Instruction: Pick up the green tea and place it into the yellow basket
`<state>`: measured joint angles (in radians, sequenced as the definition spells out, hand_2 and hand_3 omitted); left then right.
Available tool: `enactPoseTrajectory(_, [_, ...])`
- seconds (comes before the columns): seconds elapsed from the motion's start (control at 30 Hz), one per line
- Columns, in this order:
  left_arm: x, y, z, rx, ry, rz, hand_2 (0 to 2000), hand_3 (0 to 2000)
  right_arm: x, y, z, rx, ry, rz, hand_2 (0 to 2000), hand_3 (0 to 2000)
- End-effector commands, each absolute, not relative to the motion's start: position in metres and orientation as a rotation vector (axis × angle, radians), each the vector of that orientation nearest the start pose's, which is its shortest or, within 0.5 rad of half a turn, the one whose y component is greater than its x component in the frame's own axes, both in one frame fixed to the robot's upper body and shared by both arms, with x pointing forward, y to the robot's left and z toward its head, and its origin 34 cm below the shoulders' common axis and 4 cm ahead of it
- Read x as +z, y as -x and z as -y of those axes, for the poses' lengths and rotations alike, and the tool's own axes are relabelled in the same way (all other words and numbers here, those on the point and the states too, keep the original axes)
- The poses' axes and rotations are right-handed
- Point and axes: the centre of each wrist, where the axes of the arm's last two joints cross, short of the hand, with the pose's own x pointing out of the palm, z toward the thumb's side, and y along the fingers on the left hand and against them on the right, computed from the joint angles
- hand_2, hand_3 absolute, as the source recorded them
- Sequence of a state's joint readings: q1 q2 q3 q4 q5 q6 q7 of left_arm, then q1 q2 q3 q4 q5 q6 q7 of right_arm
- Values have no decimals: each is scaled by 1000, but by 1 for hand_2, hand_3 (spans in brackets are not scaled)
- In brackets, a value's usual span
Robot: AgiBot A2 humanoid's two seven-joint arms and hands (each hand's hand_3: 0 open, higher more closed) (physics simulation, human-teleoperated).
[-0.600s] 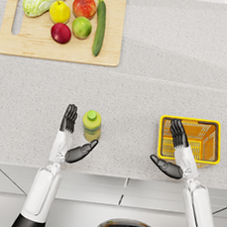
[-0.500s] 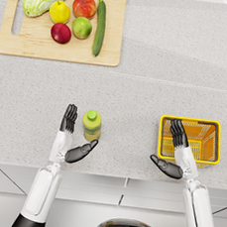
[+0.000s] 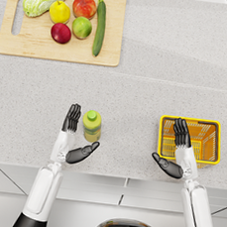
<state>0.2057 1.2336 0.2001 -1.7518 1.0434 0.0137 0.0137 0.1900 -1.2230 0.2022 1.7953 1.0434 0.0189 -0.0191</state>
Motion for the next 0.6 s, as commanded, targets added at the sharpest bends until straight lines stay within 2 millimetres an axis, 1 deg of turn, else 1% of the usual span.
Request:
enactPoseTrajectory(0.03, [179, -264, -201, -1791, -62, 297, 0, 0, 210, -242, 204, 1826, 174, 387, 0, 0])
enactPoseTrajectory(0.13, [164, -276, -200, -1769, -130, 169, 0, 0, 212, -241, 210, 1762, 305, 318, 0, 0])
enactPoseTrajectory(0.17, [154, -278, -197, -1775, -129, 115, 0, 0, 216, -241, 209, 1754, 345, 314, 0, 0])
enactPoseTrajectory(0.23, [138, -285, -194, -1774, -115, 41, 0, 0, 216, -242, 208, 1742, 375, 292, 0, 0])
enactPoseTrajectory(0.33, [114, -298, -195, -1749, -53, -54, 0, 0, 214, -241, 204, 1748, 389, 276, 0, 0])
enactPoseTrajectory(0.4, [100, -303, -195, -1737, -12, -104, 0, 0, 216, -239, 200, 1758, 400, 285, 0, 0])
enactPoseTrajectory(0.47, [89, -310, -193, -1729, 27, -144, 0, 0, 217, -239, 198, 1760, 402, 292, 0, 0])
enactPoseTrajectory(0.53, [77, -321, -193, -1705, 80, -189, 0, 0, 220, -237, 191, 1781, 410, 311, 0, 0])
enactPoseTrajectory(0.6, [70, -324, -189, -1707, 106, -218, 0, 0, 221, -237, 188, 1787, 409, 321, 0, 0])
